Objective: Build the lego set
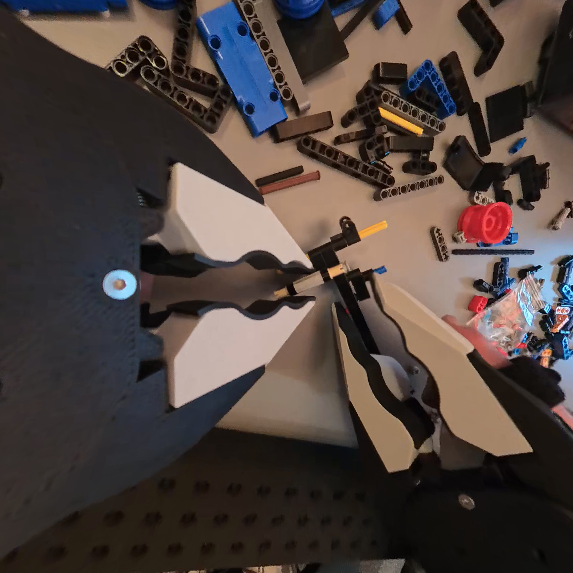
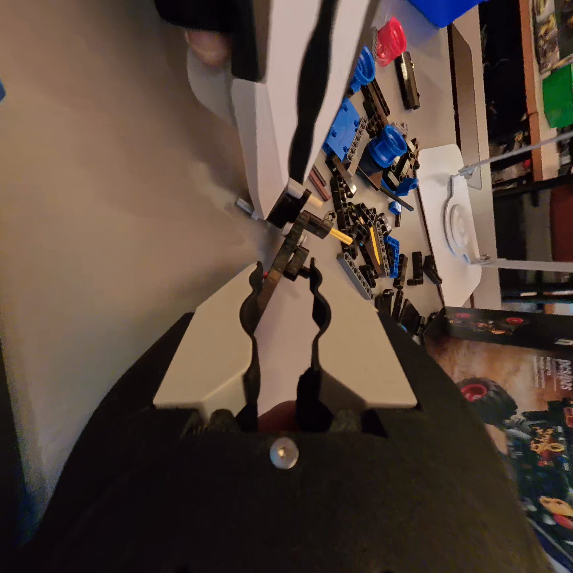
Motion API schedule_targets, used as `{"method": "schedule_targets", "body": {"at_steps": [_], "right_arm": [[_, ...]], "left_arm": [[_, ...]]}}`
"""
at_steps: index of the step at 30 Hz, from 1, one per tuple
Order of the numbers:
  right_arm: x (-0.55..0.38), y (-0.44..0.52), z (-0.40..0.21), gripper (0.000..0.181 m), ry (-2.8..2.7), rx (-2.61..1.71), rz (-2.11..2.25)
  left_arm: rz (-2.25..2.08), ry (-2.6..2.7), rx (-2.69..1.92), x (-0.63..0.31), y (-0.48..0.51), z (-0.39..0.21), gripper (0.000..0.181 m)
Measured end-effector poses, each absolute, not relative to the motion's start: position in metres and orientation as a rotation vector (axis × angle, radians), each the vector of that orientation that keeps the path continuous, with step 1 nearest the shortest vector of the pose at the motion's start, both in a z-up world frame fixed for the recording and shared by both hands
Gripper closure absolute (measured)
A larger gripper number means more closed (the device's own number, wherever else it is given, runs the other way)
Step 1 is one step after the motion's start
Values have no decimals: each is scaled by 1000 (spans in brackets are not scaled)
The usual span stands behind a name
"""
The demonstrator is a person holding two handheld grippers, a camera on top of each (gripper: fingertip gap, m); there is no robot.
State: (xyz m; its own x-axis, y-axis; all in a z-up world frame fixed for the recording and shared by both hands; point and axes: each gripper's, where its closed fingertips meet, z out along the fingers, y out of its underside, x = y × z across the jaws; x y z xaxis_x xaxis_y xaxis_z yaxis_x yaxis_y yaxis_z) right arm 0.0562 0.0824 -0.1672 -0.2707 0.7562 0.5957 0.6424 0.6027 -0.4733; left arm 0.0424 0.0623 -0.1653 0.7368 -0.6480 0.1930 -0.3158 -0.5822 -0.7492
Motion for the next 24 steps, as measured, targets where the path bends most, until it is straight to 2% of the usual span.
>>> {"method": "schedule_targets", "body": {"at_steps": [3,5,18,24], "right_arm": [[56,84,-168,146,-1988,-1180,250],[56,83,-170,154,-2000,-1160,258],[52,83,-169,160,-2065,-1093,226],[59,83,-170,149,-2053,-1234,367]], "left_arm": [[-587,715,-2212,41,64,-165,171],[-592,710,-2211,41,64,-165,171],[-588,701,-2207,40,65,-167,171],[-622,696,-2197,45,65,-166,171]]}}
